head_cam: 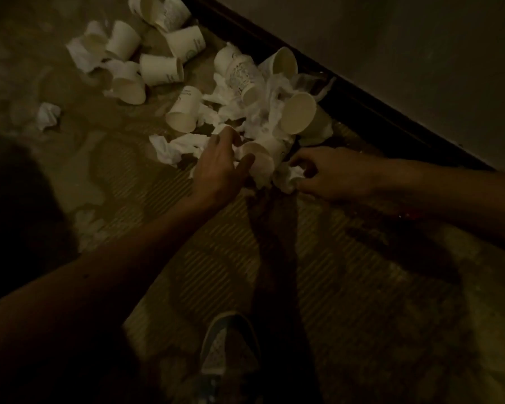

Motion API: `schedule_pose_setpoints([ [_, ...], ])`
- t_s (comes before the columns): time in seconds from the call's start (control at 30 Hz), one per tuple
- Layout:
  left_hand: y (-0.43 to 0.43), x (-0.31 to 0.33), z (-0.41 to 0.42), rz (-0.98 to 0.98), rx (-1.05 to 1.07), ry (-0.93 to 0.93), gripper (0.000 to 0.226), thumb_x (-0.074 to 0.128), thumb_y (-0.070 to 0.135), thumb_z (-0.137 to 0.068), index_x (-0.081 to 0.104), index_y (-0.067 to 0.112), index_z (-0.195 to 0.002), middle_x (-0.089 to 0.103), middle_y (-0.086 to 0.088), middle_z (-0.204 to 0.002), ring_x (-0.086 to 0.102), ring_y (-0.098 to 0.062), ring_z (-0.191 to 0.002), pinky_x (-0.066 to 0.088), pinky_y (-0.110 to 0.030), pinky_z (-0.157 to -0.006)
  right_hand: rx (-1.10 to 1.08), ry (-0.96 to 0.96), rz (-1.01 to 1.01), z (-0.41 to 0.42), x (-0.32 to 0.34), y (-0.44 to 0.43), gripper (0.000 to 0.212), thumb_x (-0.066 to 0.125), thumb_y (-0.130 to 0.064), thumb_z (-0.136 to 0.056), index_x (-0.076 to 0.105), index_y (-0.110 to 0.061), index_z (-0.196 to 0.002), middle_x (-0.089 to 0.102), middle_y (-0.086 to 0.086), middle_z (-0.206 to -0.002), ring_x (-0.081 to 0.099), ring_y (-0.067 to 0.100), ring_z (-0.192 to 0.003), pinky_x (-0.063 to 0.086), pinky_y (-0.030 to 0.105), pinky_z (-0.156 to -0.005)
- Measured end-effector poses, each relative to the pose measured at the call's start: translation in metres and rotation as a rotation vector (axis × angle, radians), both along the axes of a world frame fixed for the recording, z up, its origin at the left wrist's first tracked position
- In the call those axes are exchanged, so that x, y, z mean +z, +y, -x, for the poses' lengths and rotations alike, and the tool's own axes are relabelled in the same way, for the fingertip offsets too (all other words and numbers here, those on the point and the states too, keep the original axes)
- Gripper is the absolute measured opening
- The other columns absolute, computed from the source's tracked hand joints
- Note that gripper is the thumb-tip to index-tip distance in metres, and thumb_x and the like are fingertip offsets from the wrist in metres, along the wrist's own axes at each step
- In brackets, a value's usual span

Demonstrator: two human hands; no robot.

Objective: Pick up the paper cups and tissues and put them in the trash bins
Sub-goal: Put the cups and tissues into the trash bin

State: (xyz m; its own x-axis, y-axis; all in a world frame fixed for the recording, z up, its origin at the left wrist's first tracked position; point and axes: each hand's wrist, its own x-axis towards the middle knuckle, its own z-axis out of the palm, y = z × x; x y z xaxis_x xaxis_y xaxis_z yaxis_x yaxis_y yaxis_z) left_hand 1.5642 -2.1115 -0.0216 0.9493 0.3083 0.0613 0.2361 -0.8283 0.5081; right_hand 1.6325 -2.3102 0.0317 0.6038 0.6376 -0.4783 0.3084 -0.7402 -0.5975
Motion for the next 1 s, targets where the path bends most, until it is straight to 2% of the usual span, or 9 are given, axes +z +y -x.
schedule_pose_setpoints([
  [0.1,0.01,-0.015,0.007,-0.011,-0.116,-0.037,0.036,0.064,0.038,-0.091,0.053,0.02,-0.12,0.056,0.005,-0.099,0.057,-0.01,-0.078,0.038,-0.018,-0.054,0.038,-0.065,0.021,-0.007,-0.003,0.027,0.061,0.06,-0.025,-0.094,0.032,-0.026,-0.149,0.048,0.006,-0.143,0.051,0.025,-0.123,0.052,0.038,-0.087],
  [0.17,0.014,-0.022,0.006,-0.001,-0.168,-0.008,0.053,0.064,0.045,-0.09,0.049,0.024,-0.136,0.056,0.003,-0.104,0.055,-0.012,-0.08,0.041,-0.023,-0.054,0.074,-0.127,0.045,-0.009,-0.01,0.042,0.064,0.058,-0.022,-0.095,0.028,-0.026,-0.151,0.048,0.008,-0.143,0.048,0.03,-0.127,0.046,0.038,-0.094],
  [0.23,0.019,-0.028,0.001,0.0,-0.212,0.06,0.063,0.063,0.048,-0.089,0.042,0.028,-0.145,0.058,-0.004,-0.111,0.058,-0.019,-0.088,0.048,-0.032,-0.063,0.058,-0.13,0.019,-0.009,-0.022,0.052,0.067,0.058,-0.017,-0.094,0.025,-0.027,-0.152,0.05,0.009,-0.141,0.05,0.03,-0.125,0.042,0.03,-0.086],
  [0.33,0.022,-0.033,0.002,0.02,-0.278,0.028,0.06,0.063,0.04,-0.092,0.043,0.024,-0.145,0.059,-0.01,-0.118,0.062,-0.026,-0.095,0.053,-0.039,-0.069,0.025,-0.119,0.025,-0.007,-0.035,0.059,0.072,0.055,-0.011,-0.094,0.021,-0.033,-0.153,0.049,0.01,-0.143,0.051,0.029,-0.125,0.045,0.035,-0.092],
  [0.5,0.025,-0.04,0.008,0.187,-0.188,-0.083,0.032,0.06,0.016,-0.095,0.053,0.015,-0.126,0.068,-0.005,-0.106,0.065,-0.015,-0.086,0.05,-0.024,-0.065,0.082,-0.261,0.132,-0.008,-0.05,0.064,0.076,0.059,-0.016,-0.094,0.016,-0.035,-0.154,0.049,0.01,-0.143,0.054,0.029,-0.122,0.046,0.038,-0.092],
  [0.63,0.035,-0.033,0.02,0.385,-0.041,-0.116,0.031,0.062,0.012,-0.092,0.058,0.018,-0.122,0.061,0.009,-0.102,0.056,0.004,-0.078,0.044,-0.008,-0.064,0.321,-0.601,0.27,-0.013,-0.049,0.082,0.085,0.065,-0.03,-0.089,0.01,-0.03,-0.155,0.049,0.01,-0.133,0.05,0.03,-0.117,0.04,0.034,-0.076],
  [0.73,0.045,-0.026,0.036,0.443,0.013,-0.154,0.02,0.057,0.014,-0.089,0.071,0.015,-0.104,0.062,0.007,-0.095,0.055,-0.002,-0.083,0.042,-0.013,-0.069,0.385,-0.71,0.363,-0.011,-0.045,0.094,0.08,0.07,-0.03,-0.083,0.026,-0.021,-0.149,0.046,0.013,-0.131,0.047,0.031,-0.116,0.032,0.033,-0.071],
  [0.8,0.05,-0.025,0.046,0.503,0.074,-0.153,0.021,0.051,0.019,-0.085,0.071,0.012,-0.089,0.063,0.001,-0.089,0.057,-0.009,-0.083,0.043,-0.02,-0.071,0.438,-0.763,0.355,-0.008,-0.044,0.101,0.075,0.072,-0.034,-0.079,0.035,-0.016,-0.141,0.042,0.014,-0.133,0.045,0.031,-0.116,0.039,0.037,-0.077],
  [1.0,0.061,-0.029,0.068,0.63,0.293,-0.17,0.024,0.043,0.024,-0.087,0.059,0.014,-0.072,0.053,0.004,-0.08,0.051,-0.019,-0.082,0.038,-0.032,-0.071,0.528,-0.756,0.298,-0.006,-0.049,0.098,0.082,0.069,-0.059,-0.07,0.033,-0.017,-0.131,0.048,0.003,-0.13,0.039,0.024,-0.114,0.039,0.04,-0.092],
])
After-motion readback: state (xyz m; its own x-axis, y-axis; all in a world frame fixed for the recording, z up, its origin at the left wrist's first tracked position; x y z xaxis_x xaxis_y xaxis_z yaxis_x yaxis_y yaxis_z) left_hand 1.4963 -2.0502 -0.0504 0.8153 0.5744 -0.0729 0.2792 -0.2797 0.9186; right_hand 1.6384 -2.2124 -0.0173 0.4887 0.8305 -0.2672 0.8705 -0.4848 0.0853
